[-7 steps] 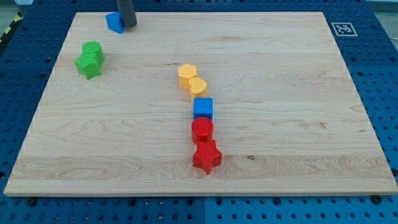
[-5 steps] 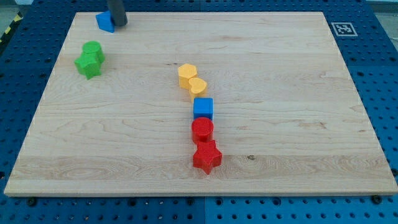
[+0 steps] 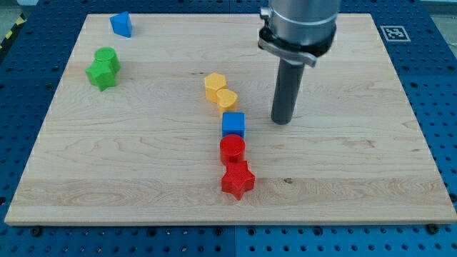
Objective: Push the blue cube closer to the blue triangle
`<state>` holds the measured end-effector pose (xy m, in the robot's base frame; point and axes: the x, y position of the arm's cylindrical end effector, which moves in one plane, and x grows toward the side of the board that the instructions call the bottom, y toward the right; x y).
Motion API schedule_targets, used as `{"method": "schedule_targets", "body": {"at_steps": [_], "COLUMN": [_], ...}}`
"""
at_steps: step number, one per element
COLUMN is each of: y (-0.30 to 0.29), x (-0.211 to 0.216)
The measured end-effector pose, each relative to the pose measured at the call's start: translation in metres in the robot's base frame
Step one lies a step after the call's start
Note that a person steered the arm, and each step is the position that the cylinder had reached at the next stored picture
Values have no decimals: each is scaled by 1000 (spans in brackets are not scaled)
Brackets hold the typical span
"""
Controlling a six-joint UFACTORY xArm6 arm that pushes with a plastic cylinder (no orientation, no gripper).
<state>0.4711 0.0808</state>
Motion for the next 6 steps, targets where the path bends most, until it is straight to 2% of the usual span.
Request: {"method": "schedule_targets", "body": {"at_steps": [2,4,6], "y": [-18,-85,-102], "x": [16,19,35]}}
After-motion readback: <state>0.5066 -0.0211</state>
